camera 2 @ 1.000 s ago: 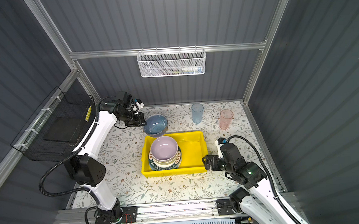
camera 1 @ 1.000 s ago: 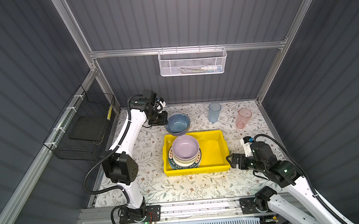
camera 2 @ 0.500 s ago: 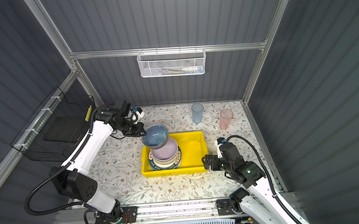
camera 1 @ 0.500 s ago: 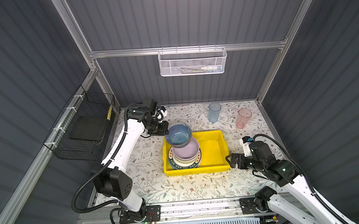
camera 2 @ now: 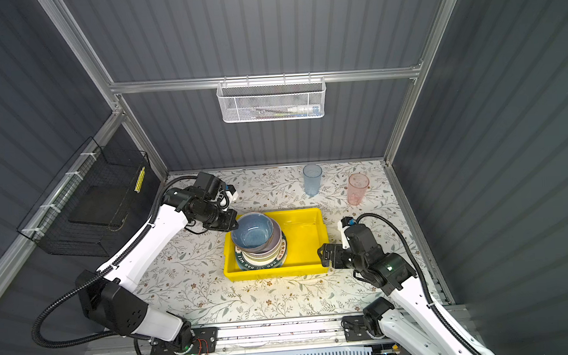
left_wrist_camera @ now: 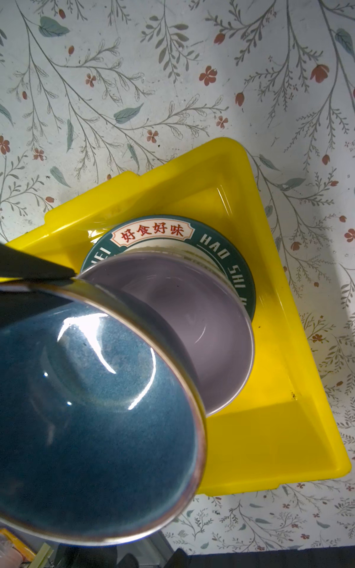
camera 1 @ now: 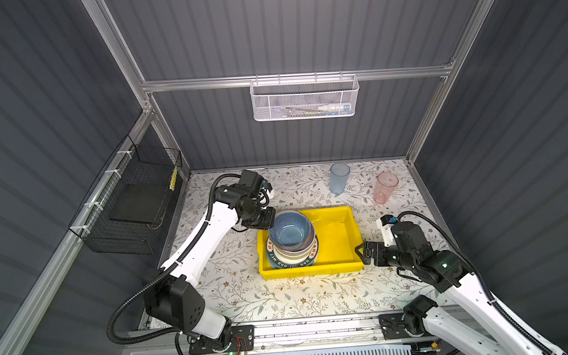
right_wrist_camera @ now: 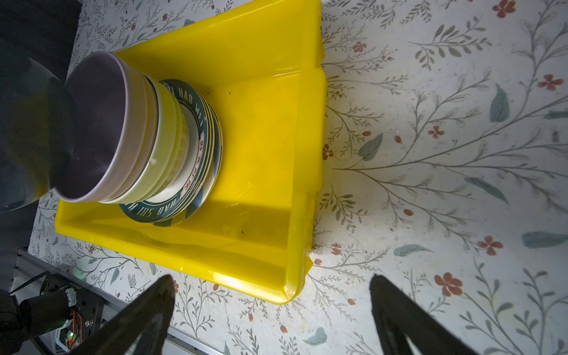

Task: Place the mixed dishes into the plastic bin
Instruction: 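Lower the dark blue bowl into the lilac bowl and open the left gripper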

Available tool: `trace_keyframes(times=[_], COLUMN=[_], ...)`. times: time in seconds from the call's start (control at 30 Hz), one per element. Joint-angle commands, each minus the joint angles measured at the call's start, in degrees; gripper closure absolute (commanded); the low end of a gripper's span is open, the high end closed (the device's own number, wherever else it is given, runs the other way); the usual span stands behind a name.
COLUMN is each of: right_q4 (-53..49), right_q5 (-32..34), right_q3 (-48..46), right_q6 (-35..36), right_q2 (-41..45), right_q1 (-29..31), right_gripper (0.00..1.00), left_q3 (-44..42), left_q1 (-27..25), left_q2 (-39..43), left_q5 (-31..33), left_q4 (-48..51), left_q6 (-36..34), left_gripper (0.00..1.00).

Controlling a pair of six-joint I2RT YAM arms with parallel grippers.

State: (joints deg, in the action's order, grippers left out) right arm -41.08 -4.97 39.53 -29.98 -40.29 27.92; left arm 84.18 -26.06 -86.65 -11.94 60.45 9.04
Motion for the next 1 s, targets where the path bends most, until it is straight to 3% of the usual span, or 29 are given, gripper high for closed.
trace_keyframes(times=[0.0, 0.33, 0.97], right_q4=[0.7, 0.8, 2.0], right_q5=[-0.7, -0.7, -1.0], right_q3=[-0.4, -0.4, -0.4], right_q6=[-0.3, -0.2, 0.1], right_q2=[0.0, -0.1, -1.8], right_q1=[0.3, 0.3, 0.3], right_gripper=[0.01, 0.01, 0.01], left_q3=[-1.0, -6.0, -7.5], left_q1=[-0.1, -0.3, -0.5], left_q2=[3.2, 3.1, 0.7], left_q5=[-1.9, -1.7, -1.0], left_q4=[-5.6, -10.9, -12.6], left_q6=[2.9, 4.8, 4.8], left_gripper=[1.0, 1.0, 0.96])
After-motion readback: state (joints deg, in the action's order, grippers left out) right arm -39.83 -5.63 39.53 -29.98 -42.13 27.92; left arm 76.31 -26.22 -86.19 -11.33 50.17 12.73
